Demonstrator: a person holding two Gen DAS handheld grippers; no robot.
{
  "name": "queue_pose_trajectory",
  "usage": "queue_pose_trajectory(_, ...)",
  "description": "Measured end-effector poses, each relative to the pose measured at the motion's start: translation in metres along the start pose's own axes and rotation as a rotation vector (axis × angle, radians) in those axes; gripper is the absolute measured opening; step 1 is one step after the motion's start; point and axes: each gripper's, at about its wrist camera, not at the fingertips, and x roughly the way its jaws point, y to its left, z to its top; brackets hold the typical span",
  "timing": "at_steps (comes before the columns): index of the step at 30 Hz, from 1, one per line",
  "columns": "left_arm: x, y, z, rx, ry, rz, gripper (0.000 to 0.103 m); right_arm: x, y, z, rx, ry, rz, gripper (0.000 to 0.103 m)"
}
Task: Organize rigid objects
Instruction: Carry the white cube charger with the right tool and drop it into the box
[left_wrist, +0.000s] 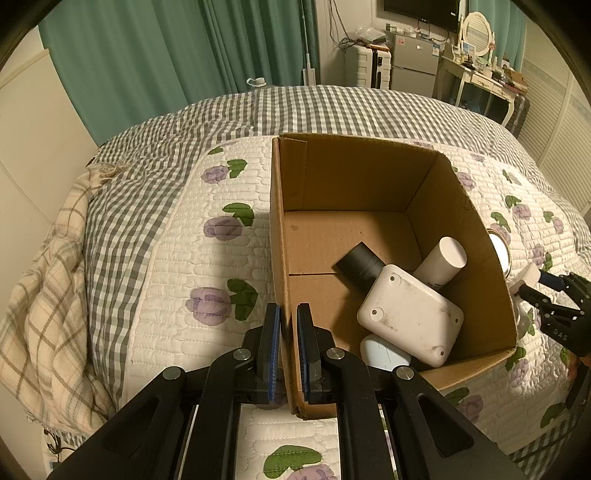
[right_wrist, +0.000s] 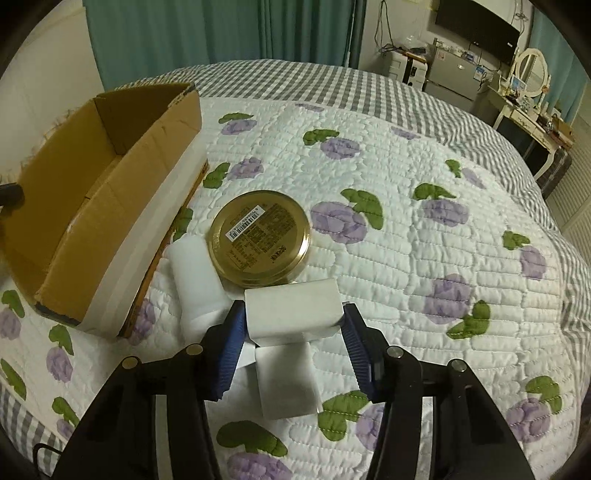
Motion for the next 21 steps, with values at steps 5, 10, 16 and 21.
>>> queue_pose_trajectory(5,0.000,0.000,0.000,0.001,-0.001,0.000,0.008,-0.015,-0.006,0.001,-0.008,-0.008,-0.037,0.051)
queue_pose_trajectory(10,0.002,-0.002,0.000,-0.003,-0.001,-0.005,0.008,-0.034,-0.013,0.006,-0.010,-0.028,-0.076,0.051)
queue_pose_trajectory(16,0.001,-0.001,0.000,-0.007,0.001,-0.019,0.008,-0.065,-0.012,0.022,-0.037,-0.081,-0.104,0.051)
queue_pose_trajectory(21,-0.001,0.001,0.000,-0.008,-0.001,-0.026,0.008,-0.091,0.007,0.044,-0.085,-0.144,-0.087,0.051)
